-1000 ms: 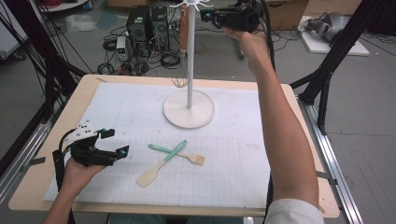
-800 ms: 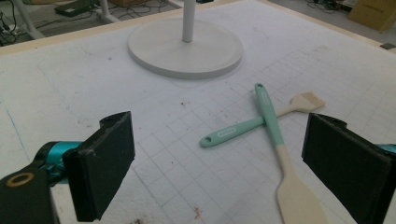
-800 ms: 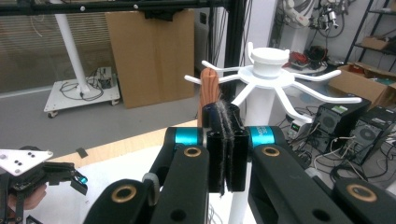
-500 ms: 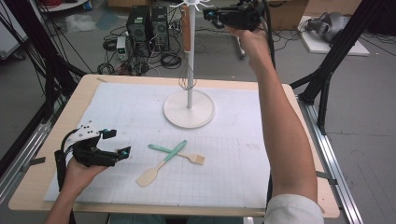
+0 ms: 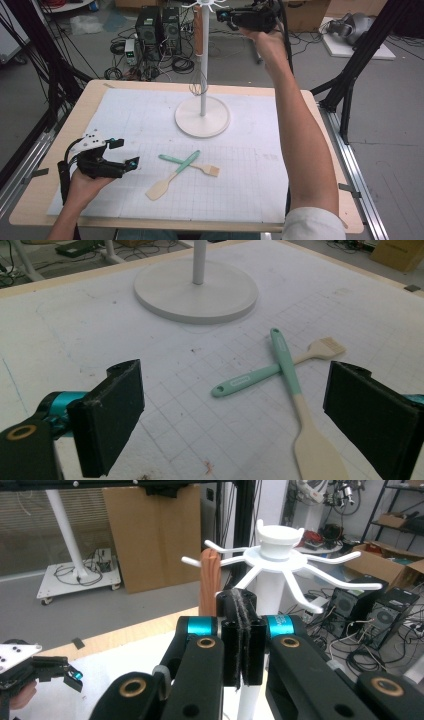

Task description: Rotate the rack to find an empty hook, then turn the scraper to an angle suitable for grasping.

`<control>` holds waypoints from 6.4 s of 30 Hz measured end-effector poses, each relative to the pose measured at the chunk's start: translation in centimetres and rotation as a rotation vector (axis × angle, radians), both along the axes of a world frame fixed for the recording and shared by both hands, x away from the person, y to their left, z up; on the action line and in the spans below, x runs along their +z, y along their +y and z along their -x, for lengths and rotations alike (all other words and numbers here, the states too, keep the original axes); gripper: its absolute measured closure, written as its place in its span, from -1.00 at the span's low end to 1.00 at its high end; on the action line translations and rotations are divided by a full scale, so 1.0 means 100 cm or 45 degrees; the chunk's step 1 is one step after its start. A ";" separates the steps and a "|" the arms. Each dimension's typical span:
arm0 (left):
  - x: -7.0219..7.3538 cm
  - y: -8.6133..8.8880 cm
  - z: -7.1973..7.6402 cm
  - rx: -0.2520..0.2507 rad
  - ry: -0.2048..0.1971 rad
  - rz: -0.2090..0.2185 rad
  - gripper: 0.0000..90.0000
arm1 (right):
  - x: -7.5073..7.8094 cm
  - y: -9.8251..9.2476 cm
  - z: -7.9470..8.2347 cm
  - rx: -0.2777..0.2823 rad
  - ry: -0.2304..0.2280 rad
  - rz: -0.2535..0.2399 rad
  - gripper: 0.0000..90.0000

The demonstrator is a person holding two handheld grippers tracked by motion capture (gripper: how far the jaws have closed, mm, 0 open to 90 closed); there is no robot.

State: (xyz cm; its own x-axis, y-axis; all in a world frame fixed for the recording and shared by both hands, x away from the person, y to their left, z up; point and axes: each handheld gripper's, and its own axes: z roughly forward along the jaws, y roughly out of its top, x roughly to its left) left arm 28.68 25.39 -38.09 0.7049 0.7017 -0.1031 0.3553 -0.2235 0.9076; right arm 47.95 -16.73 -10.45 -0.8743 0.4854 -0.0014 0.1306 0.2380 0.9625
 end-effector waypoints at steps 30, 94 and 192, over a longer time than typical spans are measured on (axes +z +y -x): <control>0.001 0.000 0.000 -0.013 -0.002 0.005 -0.78 | 0.004 0.035 0.009 -0.014 -0.028 0.060 0.98; 0.001 -0.011 0.004 -0.050 0.004 -0.012 -0.78 | -0.099 -0.020 0.095 -0.019 0.135 -0.005 -0.22; -0.058 -0.132 -0.025 -0.139 0.283 -0.352 0.33 | -0.257 -0.077 0.154 -0.142 0.245 0.080 -0.39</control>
State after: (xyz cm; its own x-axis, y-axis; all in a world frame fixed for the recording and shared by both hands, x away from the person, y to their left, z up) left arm 31.13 12.22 -43.85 0.7588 0.6465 -0.0790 0.4974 -0.4970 0.7111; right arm 32.54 -24.40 -36.19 -0.8023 0.5833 0.1271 0.3392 0.2703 0.9010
